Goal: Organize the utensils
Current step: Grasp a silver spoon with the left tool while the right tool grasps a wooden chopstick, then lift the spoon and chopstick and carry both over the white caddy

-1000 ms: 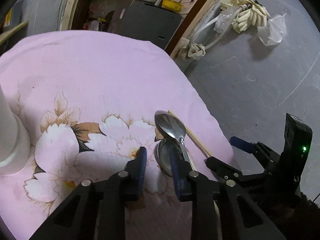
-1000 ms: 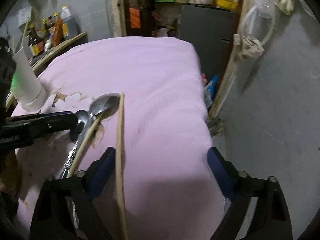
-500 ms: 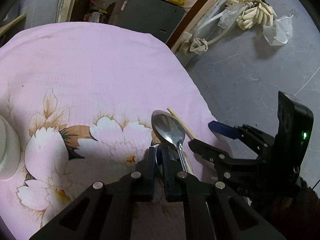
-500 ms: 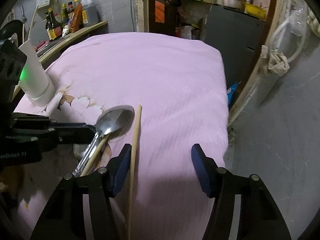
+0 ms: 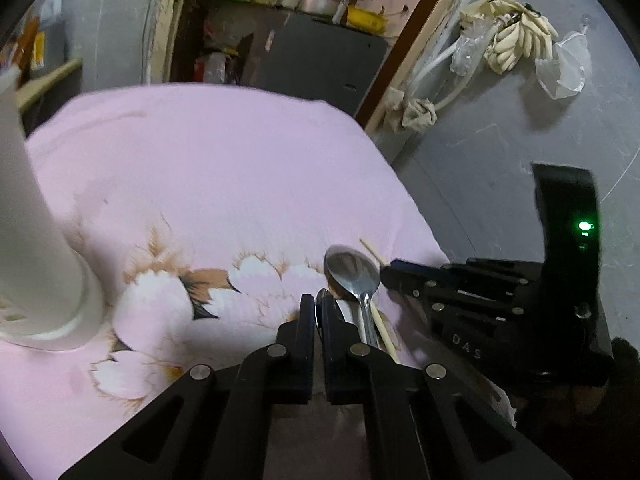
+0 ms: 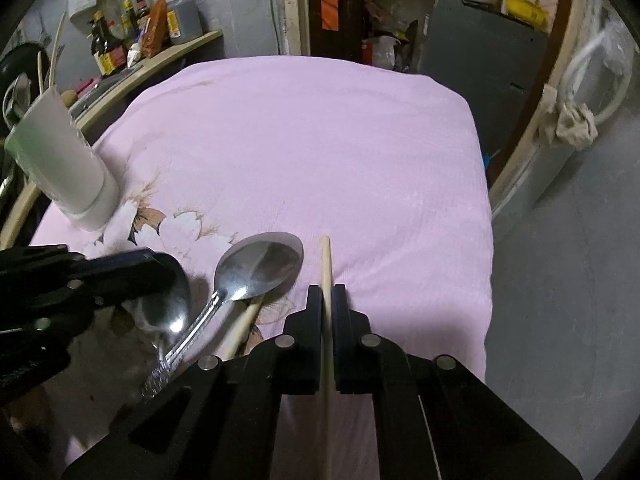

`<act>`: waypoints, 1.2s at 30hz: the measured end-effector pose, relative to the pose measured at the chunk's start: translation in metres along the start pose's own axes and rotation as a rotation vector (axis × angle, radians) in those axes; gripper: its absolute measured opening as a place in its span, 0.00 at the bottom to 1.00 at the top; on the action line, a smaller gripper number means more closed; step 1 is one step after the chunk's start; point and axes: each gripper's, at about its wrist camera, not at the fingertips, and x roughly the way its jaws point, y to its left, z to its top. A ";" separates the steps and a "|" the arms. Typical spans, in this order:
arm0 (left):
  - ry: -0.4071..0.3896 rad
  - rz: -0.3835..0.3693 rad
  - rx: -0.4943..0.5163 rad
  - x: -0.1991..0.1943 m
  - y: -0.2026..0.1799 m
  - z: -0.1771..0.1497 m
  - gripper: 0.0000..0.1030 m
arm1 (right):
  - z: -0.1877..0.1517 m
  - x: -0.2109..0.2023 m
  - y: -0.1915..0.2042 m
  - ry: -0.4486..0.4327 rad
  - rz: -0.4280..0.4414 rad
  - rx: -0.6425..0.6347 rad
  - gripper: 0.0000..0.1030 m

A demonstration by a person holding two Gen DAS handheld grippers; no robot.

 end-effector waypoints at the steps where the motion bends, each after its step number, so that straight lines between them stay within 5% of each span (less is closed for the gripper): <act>1: -0.023 0.013 0.012 -0.007 -0.002 0.000 0.03 | -0.001 -0.002 -0.003 -0.011 0.009 0.020 0.04; 11: -0.202 0.126 0.115 -0.065 -0.015 0.004 0.03 | -0.043 -0.084 -0.025 -0.456 0.185 0.315 0.04; 18: -0.313 0.154 0.123 -0.114 -0.015 0.012 0.03 | -0.061 -0.128 -0.012 -0.705 0.203 0.390 0.04; 26: -0.393 0.150 0.113 -0.177 0.004 0.031 0.03 | -0.031 -0.167 0.043 -0.860 0.197 0.328 0.04; 36: -0.538 0.250 0.126 -0.263 0.042 0.067 0.03 | 0.025 -0.201 0.112 -1.008 0.252 0.287 0.04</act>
